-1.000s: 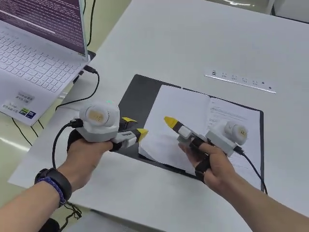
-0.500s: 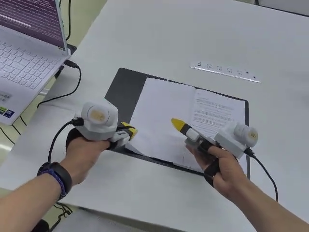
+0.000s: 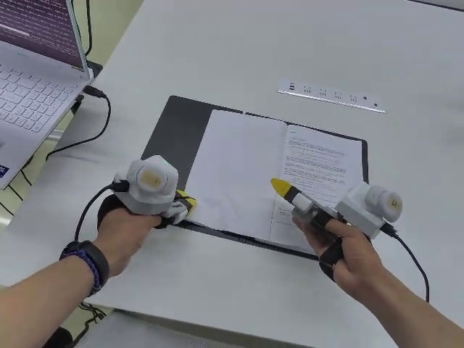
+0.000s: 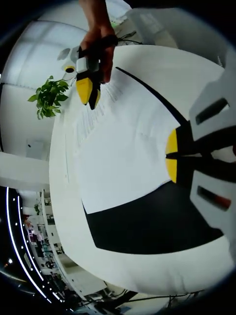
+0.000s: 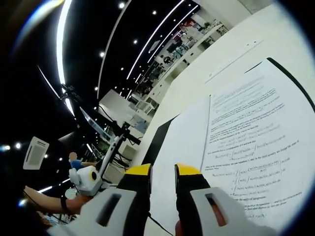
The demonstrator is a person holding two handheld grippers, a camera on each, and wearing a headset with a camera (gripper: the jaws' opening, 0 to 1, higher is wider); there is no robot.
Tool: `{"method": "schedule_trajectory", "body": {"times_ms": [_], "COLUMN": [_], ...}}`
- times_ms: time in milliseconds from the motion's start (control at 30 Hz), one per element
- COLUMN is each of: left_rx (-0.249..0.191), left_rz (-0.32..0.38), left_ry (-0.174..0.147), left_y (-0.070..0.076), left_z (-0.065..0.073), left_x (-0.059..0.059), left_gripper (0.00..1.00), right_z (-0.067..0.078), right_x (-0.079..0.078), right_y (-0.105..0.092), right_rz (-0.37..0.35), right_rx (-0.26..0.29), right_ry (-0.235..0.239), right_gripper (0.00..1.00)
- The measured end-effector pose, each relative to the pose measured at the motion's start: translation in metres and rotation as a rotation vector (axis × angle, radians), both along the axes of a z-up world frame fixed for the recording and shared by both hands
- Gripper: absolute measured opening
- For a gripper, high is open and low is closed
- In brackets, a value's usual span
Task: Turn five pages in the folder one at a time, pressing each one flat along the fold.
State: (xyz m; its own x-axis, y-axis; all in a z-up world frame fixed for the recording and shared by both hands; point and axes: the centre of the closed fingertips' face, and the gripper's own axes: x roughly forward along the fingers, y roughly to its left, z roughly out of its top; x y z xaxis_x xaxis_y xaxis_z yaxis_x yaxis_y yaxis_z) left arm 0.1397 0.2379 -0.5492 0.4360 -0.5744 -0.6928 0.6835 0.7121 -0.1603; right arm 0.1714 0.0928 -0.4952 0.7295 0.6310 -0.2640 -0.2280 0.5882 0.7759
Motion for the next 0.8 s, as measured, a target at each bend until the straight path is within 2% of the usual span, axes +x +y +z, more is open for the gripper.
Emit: {"method": "schedule_trajectory", "body": {"times_ms": [67, 100, 133, 200, 300, 800], "left_rx": [0.021, 0.018, 0.026, 0.037, 0.036, 0.043], "left_rz": [-0.013, -0.015, -0.01, -0.02, -0.014, -0.009], "left_ry": [0.003, -0.02, -0.013, -0.022, -0.015, -0.013], "left_y": [0.001, 0.0, 0.001, 0.002, 0.004, 0.004], "left_z": [-0.004, -0.002, -0.002, -0.003, -0.006, -0.009], "left_x": [-0.004, -0.003, -0.004, -0.001, 0.003, 0.006], "left_gripper": [0.0, 0.0, 0.0, 0.0, 0.0, 0.0], "right_z": [0.0, -0.001, -0.001, -0.002, -0.003, -0.018], "right_x": [0.004, 0.005, 0.006, 0.009, 0.012, 0.038], "right_y": [0.0, -0.001, -0.001, -0.001, -0.003, -0.012], "right_rz": [0.005, 0.006, 0.007, 0.008, 0.008, -0.017], "right_rx": [-0.006, -0.007, -0.006, -0.006, -0.006, -0.021], "right_ry": [-0.004, -0.006, -0.006, -0.006, -0.006, 0.007], "right_gripper": [0.15, 0.15, 0.15, 0.15, 0.14, 0.08]}}
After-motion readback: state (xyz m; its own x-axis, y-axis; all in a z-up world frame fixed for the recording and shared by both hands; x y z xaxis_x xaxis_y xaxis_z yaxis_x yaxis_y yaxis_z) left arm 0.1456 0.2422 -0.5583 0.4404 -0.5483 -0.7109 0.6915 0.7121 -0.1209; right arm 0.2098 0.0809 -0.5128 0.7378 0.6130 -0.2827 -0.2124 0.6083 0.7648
